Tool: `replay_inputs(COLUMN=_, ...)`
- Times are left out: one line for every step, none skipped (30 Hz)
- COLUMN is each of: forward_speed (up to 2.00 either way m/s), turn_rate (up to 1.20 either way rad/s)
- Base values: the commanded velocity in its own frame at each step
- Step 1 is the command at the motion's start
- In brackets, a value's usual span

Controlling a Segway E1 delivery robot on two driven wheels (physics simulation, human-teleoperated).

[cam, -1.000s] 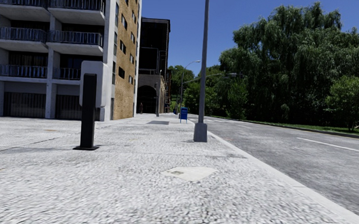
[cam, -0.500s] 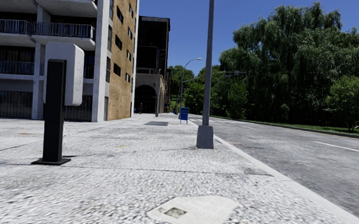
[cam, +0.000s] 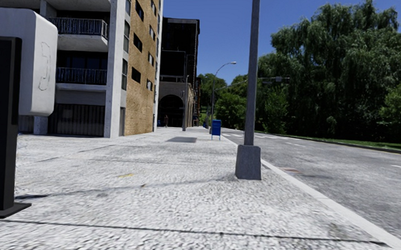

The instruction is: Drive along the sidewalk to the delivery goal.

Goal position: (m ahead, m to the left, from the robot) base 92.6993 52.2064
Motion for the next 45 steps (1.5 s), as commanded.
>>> replay_inputs(forward_speed=2.0, turn_rate=1.0)
replay_inputs(forward_speed=2.0, turn_rate=0.5)
replay_inputs(forward_speed=2.0, turn_rate=0.3)
replay_inputs(forward_speed=2.0, turn_rate=0.17)
replay_inputs(forward_speed=2.0, turn_rate=0.17)
replay_inputs(forward_speed=2.0, turn_rate=0.08)
replay_inputs(forward_speed=2.0, turn_rate=0.02)
replay_inputs(forward_speed=2.0, turn_rate=0.01)
replay_inputs(forward_speed=2.0, turn_rate=0.0)
replay_inputs(forward_speed=2.0, turn_rate=0.0)
replay_inputs(forward_speed=2.0, turn_rate=0.0)
replay_inputs(forward_speed=2.0, turn_rate=0.0)
replay_inputs(forward_speed=2.0, turn_rate=0.0)
replay_inputs(forward_speed=2.0, turn_rate=0.0)
replay_inputs(forward_speed=2.0, turn_rate=0.0)
replay_inputs(forward_speed=2.0, turn_rate=0.0)
replay_inputs(forward_speed=2.0, turn_rate=0.0)
replay_inputs(forward_speed=2.0, turn_rate=0.0)
replay_inputs(forward_speed=2.0, turn_rate=0.0)
replay_inputs(forward_speed=2.0, turn_rate=0.0)
replay_inputs(forward_speed=2.0, turn_rate=0.0)
replay_inputs(forward_speed=2.0, turn_rate=0.0)
replay_inputs(forward_speed=2.0, turn_rate=0.0)
replay_inputs(forward_speed=2.0, turn_rate=0.0)
replay_inputs(forward_speed=2.0, turn_rate=0.0)
replay_inputs(forward_speed=2.0, turn_rate=0.0)
replay_inputs(forward_speed=2.0, turn_rate=0.0)
replay_inputs(forward_speed=2.0, turn_rate=0.0)
replay_inputs(forward_speed=2.0, turn_rate=0.0)
replay_inputs(forward_speed=2.0, turn_rate=0.0)
replay_inputs(forward_speed=2.0, turn_rate=0.0)
replay_inputs(forward_speed=2.0, turn_rate=0.0)
replay_inputs(forward_speed=2.0, turn_rate=0.0)
replay_inputs(forward_speed=2.0, turn_rate=0.0)
replay_inputs(forward_speed=2.0, turn_rate=0.0)
replay_inputs(forward_speed=2.0, turn_rate=0.0)
replay_inputs(forward_speed=2.0, turn_rate=0.0)
replay_inputs(forward_speed=2.0, turn_rate=0.0)
replay_inputs(forward_speed=2.0, turn_rate=0.0)
replay_inputs(forward_speed=2.0, turn_rate=0.0)
replay_inputs(forward_speed=2.0, turn_rate=0.0)
replay_inputs(forward_speed=2.0, turn_rate=0.0)
replay_inputs(forward_speed=2.0, turn_rate=0.0)
replay_inputs(forward_speed=2.0, turn_rate=0.0)
replay_inputs(forward_speed=2.0, turn_rate=0.0)
